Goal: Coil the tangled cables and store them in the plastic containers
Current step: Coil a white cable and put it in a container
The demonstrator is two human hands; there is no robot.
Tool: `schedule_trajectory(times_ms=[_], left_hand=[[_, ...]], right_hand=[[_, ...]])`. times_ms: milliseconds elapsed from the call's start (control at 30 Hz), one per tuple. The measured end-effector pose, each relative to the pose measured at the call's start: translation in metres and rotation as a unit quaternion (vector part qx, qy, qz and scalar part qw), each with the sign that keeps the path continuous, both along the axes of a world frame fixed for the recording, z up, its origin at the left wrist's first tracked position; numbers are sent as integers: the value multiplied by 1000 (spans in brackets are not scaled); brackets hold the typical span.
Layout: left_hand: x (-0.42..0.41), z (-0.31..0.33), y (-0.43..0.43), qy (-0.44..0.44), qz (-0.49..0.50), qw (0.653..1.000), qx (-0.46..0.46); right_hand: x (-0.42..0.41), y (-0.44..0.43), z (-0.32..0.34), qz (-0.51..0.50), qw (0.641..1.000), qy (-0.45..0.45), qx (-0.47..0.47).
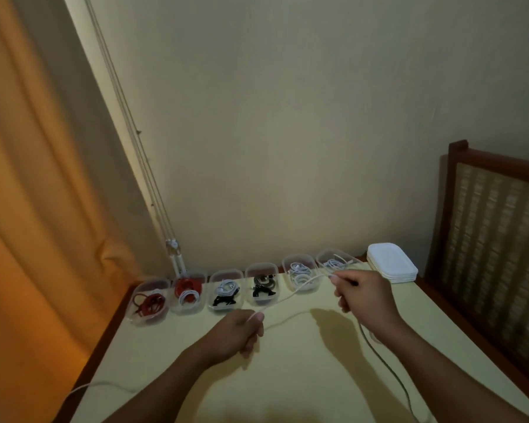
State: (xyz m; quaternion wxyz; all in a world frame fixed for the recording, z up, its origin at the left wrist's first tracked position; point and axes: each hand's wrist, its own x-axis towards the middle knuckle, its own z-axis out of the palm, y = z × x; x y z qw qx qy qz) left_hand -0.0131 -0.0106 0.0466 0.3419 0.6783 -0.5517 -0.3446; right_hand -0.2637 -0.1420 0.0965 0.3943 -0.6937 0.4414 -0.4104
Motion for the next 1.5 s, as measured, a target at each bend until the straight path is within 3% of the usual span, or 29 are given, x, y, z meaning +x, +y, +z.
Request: schedule_trajectory(times_ms=[67, 133, 200, 333, 533, 633, 767, 833, 1000, 1167, 1300, 1400, 1500], left_hand=[[-6, 19, 11, -14, 42, 998, -51], [-13, 43, 20, -56, 76, 991, -98], [-25, 67, 26, -73, 68, 987, -129], [-57, 118, 46, -66, 29, 987, -146], [-81, 166, 97, -30, 27, 984, -171], [-81, 173, 122, -37, 11, 988, -151], [-69, 167, 151, -41, 52, 986, -152], [-63, 163, 166, -41, 73, 983, -163], [-78, 171, 198, -112, 114, 963, -215], [-129, 198, 223, -144, 106, 947, -268], [-155, 220, 243, -145, 106, 939, -295], [-162, 226, 256, -112, 108, 936, -314], [-166, 232, 267, -70, 92, 935, -336]], right_hand=[[-7, 2, 17, 11, 996, 78, -31], [-10, 12, 31, 42, 975, 201, -81], [-8, 31, 44, 83, 952, 263, -136], [5, 87, 79, 182, 948, 189, -178], [1, 137, 108, 178, 957, 112, -200], [-13, 147, 117, 122, 966, 58, -220], [-43, 134, 125, -25, 985, -73, -157], [-63, 132, 124, -96, 978, -41, -181], [-79, 169, 125, -66, 927, 271, -252], [-70, 246, 149, 36, 898, 209, -385], [-62, 279, 161, 68, 896, 229, -375], [-60, 290, 159, 71, 917, 134, -368], [-60, 295, 161, 63, 912, 67, -399]])
